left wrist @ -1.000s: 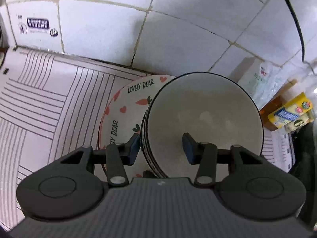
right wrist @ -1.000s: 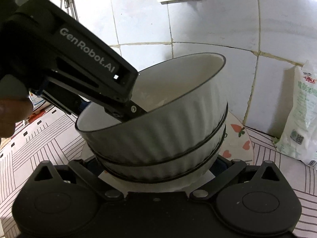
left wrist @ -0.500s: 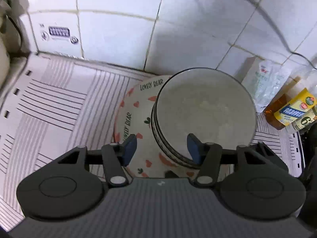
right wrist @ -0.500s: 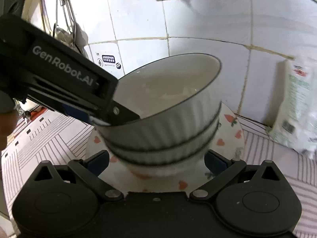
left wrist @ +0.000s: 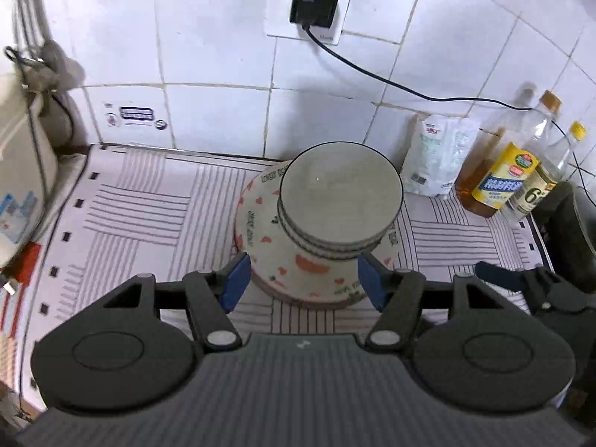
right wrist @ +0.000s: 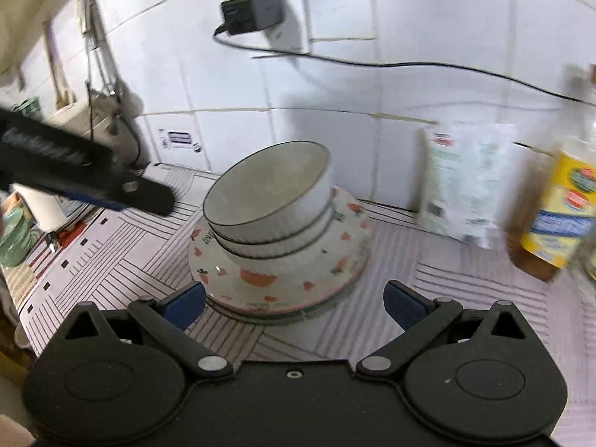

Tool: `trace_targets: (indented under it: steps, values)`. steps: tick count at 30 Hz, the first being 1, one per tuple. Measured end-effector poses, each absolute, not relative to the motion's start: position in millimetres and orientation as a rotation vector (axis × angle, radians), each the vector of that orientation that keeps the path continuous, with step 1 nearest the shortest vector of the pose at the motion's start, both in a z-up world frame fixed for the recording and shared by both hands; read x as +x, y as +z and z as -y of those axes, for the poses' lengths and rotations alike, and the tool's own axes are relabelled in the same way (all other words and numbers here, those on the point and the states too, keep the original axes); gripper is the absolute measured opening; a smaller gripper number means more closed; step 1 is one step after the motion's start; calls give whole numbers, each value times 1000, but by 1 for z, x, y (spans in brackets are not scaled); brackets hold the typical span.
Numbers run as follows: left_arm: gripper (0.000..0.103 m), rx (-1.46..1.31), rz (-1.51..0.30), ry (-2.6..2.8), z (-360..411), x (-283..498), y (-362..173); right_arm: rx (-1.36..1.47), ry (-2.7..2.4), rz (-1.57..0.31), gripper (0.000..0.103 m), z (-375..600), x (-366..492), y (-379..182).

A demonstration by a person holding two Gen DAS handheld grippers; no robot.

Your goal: Organize plates and bowls

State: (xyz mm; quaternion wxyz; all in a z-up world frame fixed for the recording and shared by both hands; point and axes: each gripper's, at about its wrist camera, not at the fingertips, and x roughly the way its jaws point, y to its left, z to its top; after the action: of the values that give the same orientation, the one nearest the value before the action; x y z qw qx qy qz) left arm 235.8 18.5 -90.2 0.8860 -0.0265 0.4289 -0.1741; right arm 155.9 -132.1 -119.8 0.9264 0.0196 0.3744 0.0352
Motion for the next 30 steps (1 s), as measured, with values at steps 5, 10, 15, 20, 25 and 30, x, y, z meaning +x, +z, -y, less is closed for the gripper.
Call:
trace_targets:
  steps: [5,10,15,20,25,30]
  values:
    - [71,-43,-875,-342,-36,203,-76,12,-14,-782,103,131,130,-100]
    - [78,-6,-838,-325,-49,168,-61,16,-62,-751,103,125,99,-74]
    - [93,30,-802,-325,-61,132,-48,-7,-134,-727,103,112,70,-49]
    - [101,30,-758,-318,-76,97,-34,-2,-176,-743,103,101,40,-30]
    - [102,52,-709,-309,-82,66,-17,54,-230,-725,103,100,4,-14]
    - [102,90,-692,-322,-80,43,-4,100,-279,-700,103,101,-27,1]
